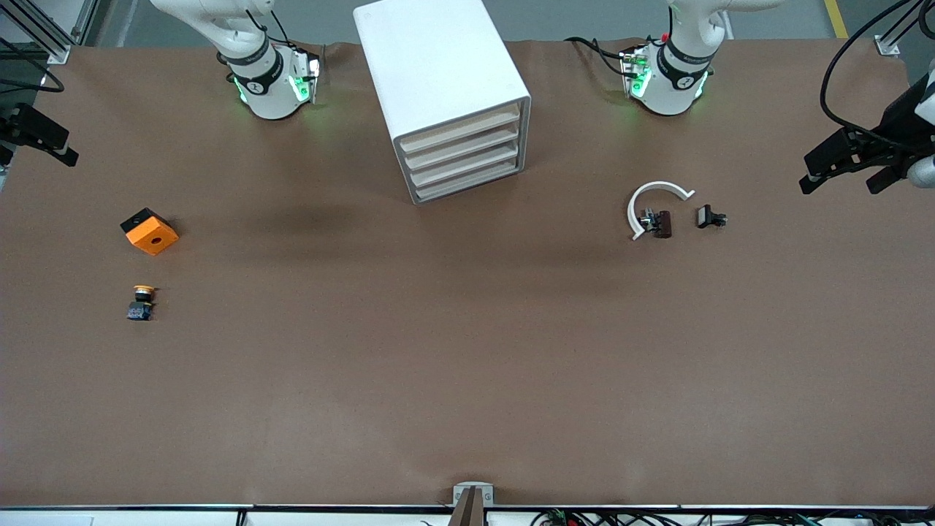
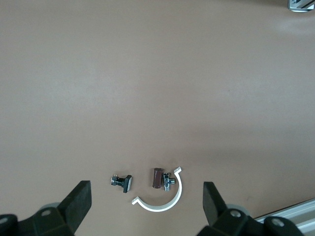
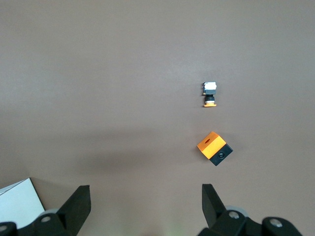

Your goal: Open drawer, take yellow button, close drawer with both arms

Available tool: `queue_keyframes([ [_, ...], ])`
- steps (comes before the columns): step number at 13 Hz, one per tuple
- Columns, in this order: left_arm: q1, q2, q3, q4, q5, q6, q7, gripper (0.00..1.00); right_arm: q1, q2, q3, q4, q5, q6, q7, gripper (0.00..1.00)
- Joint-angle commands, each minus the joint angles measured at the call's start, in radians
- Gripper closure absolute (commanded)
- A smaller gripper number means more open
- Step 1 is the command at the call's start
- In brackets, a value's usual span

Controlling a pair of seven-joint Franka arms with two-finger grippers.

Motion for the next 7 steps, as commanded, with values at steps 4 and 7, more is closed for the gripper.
queue_keyframes([
  [4, -0.002, 0.002, -0.016, 0.021, 0.023, -0.016, -0.013, 0.00, -0.008, -0.032, 0.004, -0.028, -0.006, 0.001, -0.011, 0.00],
  [7, -0.001, 0.002, -0.018, 0.021, 0.023, -0.016, -0.007, 0.00, -0.008, -0.032, 0.004, -0.028, -0.006, 0.001, -0.011, 0.00],
])
